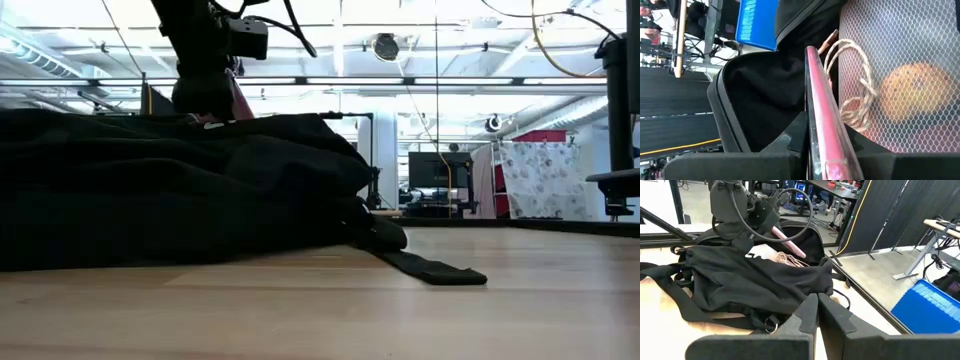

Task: Unpack backpack
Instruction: Put the cellphone into the black backpack

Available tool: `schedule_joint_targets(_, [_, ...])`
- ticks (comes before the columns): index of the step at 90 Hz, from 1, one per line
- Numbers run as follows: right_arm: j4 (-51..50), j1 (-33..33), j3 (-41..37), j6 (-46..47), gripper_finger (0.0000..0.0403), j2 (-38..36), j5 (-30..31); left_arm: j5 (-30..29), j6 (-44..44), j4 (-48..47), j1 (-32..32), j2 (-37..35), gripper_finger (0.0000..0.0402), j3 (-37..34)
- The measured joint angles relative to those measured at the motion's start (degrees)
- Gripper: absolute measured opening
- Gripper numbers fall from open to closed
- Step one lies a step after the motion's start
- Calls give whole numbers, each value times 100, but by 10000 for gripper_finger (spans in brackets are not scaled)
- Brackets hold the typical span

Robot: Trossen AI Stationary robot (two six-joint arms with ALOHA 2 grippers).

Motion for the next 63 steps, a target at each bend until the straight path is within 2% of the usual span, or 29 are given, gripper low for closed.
schedule_joint_targets(40, [-2,0,0,0,0,0,0,2,-5,10,17,0,126,0])
schedule_joint_targets(63, [-2,-1,0,0,0,0,1,-2,-8,64,22,0,142,2])
